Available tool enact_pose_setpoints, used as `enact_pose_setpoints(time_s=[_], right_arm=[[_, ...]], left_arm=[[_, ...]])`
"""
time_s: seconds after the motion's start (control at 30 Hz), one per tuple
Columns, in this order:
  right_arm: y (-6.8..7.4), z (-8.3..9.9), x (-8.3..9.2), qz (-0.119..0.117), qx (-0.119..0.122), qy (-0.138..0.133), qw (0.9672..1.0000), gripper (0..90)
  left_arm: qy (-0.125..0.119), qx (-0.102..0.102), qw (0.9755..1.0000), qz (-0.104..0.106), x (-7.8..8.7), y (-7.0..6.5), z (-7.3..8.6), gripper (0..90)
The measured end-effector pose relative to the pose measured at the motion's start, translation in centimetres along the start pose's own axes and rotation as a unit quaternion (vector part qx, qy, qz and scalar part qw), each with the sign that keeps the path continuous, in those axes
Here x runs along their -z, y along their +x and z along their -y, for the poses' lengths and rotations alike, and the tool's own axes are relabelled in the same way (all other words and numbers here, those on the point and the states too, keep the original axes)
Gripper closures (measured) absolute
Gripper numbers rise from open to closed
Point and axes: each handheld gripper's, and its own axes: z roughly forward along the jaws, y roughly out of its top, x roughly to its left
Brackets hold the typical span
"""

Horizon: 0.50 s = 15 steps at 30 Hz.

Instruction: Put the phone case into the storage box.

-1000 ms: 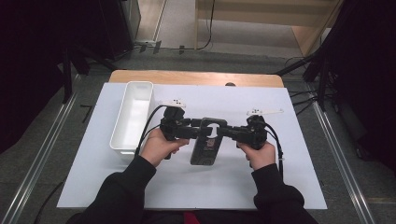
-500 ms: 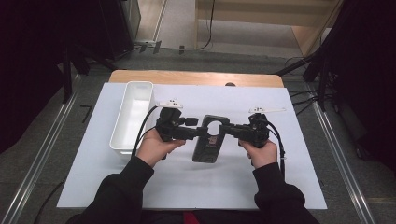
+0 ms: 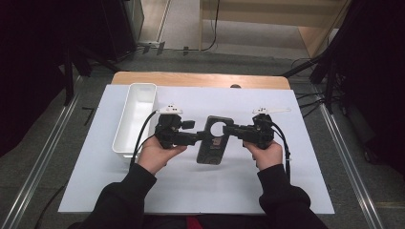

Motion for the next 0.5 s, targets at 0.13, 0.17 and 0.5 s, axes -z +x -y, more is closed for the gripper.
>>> enact_pose_setpoints(time_s=[0.13,0.17,0.5], right_arm=[[0.0,-0.1,-0.1,0.002,0.000,0.001,1.0000,70.7],[0.0,-0.1,-0.1,0.003,0.000,0.001,1.0000,70.7],[0.4,-0.4,-0.5,0.013,0.003,-0.002,0.9999,70.7]], left_arm=[[-0.004,-0.002,0.9999,-0.013,0.3,-0.3,0.2,27.8],[-0.002,-0.003,0.9998,-0.018,0.3,-0.3,0.2,27.8],[0.013,0.004,0.9985,-0.054,0.3,-1.0,1.0,28.1]])
